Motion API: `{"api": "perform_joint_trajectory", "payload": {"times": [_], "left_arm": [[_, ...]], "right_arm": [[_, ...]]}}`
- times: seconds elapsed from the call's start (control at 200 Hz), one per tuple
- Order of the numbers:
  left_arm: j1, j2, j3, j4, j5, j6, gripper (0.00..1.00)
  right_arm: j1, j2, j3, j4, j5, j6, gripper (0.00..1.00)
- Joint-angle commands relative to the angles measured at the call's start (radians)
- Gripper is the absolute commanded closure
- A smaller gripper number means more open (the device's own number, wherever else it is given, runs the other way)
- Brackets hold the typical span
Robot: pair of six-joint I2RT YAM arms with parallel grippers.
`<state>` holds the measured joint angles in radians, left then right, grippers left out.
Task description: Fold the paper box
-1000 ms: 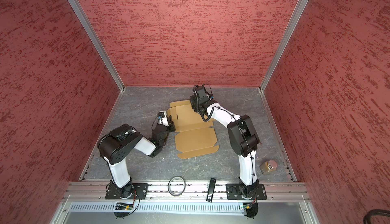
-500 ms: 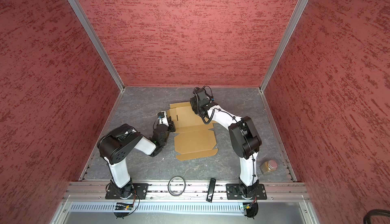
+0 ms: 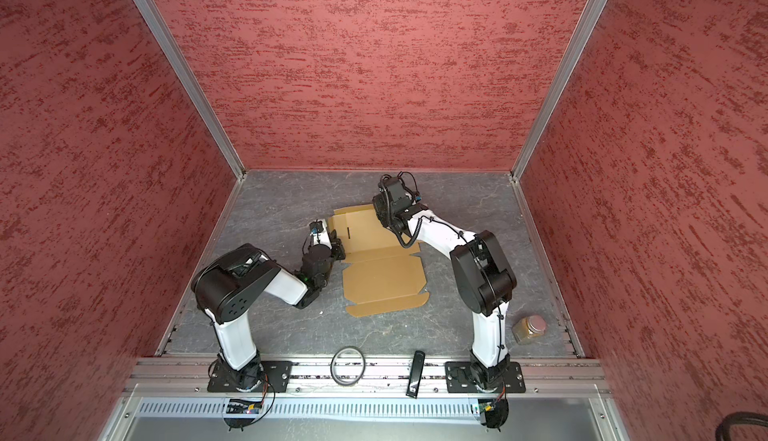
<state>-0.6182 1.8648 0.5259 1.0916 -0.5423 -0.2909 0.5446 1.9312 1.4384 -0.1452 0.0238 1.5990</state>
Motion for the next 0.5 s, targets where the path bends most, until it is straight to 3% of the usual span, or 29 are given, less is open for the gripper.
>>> {"api": "perform_joint_trajectory", "payload": {"times": [0.0,0.496], "left_arm": [[0.004,-0.015,0.013,0.017,-0.03,-0.024,1.0],[0.0,-0.034,0.002,0.022,-0.031,-0.055,1.0]], "right_arm": [[0.008,-0.026,-0.012,-0.008,0.041,0.104,0.83],[0.026,-0.031,-0.039,-0.019,0.048,0.127,0.83]]}}
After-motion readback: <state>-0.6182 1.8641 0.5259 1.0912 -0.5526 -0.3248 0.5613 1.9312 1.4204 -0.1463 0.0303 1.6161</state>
